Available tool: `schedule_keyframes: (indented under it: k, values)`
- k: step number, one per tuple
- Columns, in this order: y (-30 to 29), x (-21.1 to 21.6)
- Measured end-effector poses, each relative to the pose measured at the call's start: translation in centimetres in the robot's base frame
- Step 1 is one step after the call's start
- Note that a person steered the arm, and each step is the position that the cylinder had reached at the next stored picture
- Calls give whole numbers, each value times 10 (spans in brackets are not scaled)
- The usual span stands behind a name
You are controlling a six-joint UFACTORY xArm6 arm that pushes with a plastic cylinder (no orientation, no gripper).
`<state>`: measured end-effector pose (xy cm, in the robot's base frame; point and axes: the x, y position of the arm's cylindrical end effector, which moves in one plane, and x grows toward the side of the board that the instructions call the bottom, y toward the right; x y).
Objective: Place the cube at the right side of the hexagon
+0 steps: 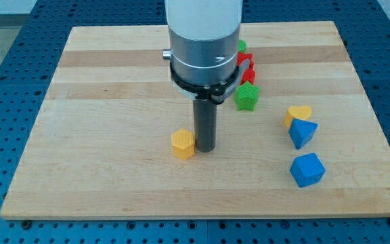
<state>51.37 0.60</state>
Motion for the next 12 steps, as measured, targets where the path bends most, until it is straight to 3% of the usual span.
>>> schedule_keyframes:
  k: [1, 3, 4, 6, 12]
  values:
    - [18, 18]
    - [62, 94]
    - [109, 98]
    - [164, 75]
    - [133, -2]
